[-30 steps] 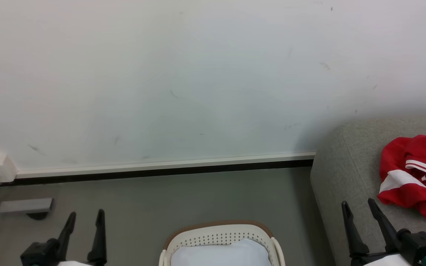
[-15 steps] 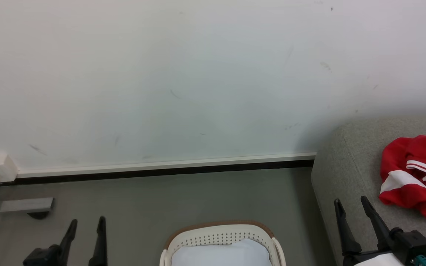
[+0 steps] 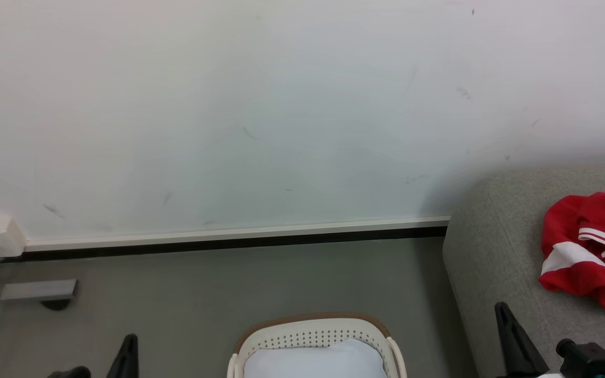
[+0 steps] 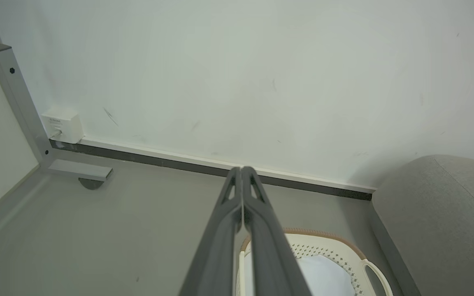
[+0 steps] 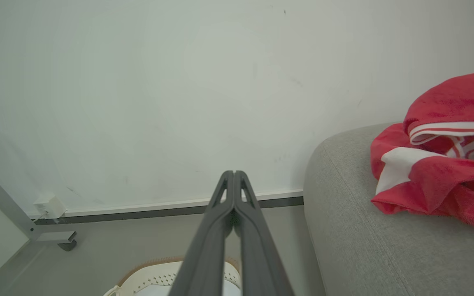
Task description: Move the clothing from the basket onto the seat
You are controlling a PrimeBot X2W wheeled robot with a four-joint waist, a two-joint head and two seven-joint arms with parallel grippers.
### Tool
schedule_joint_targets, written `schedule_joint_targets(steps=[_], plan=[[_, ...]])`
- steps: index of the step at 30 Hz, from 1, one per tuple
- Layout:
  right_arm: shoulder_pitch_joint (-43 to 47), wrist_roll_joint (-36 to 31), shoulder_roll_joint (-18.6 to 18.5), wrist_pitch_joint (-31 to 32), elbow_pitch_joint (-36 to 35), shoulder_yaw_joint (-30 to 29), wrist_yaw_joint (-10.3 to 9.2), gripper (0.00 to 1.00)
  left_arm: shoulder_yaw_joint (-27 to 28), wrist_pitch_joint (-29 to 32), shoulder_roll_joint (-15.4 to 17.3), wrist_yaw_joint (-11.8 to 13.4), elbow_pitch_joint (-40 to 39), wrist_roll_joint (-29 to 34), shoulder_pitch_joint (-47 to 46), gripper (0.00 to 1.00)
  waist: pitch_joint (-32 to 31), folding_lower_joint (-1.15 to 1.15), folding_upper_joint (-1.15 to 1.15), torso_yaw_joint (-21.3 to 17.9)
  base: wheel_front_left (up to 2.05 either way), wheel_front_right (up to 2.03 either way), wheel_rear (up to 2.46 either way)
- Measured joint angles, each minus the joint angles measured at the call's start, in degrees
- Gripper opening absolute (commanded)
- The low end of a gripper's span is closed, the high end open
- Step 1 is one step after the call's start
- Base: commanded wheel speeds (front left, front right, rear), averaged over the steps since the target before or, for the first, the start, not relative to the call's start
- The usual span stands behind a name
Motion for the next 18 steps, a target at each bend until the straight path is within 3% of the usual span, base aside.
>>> schedule_joint_targets(steps=[18], plan=[[-0.1,16.6,0.1,4.7,-1.5,-3.2,0.0,0.0,0.3,4.3,-0.3,0.0,-2.0,-18.4,-0.6,0.0,0.5,0.0,0.0,0.5,0.0,0.0,0.0]])
